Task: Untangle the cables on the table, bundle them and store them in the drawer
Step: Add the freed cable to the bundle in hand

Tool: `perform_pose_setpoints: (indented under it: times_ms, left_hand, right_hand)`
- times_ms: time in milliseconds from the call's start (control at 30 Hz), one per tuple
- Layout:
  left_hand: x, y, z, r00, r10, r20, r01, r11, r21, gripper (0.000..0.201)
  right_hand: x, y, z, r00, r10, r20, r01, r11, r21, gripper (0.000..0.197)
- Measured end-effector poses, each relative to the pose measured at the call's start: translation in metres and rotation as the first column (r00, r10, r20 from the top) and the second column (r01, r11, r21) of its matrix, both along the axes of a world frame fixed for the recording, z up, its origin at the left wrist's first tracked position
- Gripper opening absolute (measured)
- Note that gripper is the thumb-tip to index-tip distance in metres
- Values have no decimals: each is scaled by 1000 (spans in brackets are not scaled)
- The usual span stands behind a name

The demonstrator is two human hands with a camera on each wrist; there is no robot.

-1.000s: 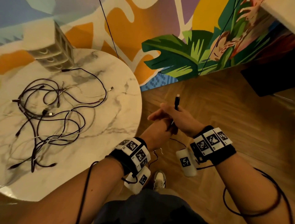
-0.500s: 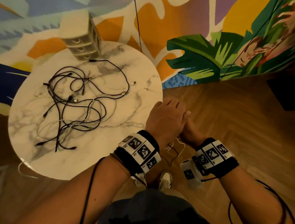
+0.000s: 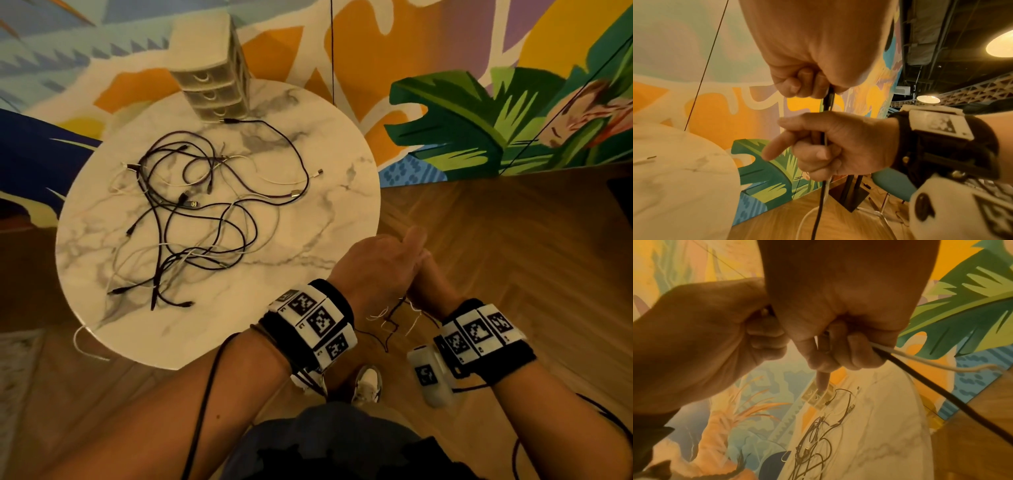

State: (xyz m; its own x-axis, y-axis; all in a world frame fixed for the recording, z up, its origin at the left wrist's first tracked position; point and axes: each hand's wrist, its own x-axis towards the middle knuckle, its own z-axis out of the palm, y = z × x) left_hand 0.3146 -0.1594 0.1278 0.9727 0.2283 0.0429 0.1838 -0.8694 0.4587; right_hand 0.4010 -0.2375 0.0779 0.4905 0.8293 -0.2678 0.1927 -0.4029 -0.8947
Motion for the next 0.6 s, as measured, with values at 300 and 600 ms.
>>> perform_pose_setpoints:
  times_ms: [300,600]
  left_hand:
    - [-16,20,-8,994,83,-69,-83,997,-4,22]
    - [-30,40,-13,986,-50,-162,52,999,8,13]
  right_hand:
    - [-16,22,-3,988,112,105,-118,991,55,24]
    - [-23,36,-17,986,142,91,-121,972,-201,18]
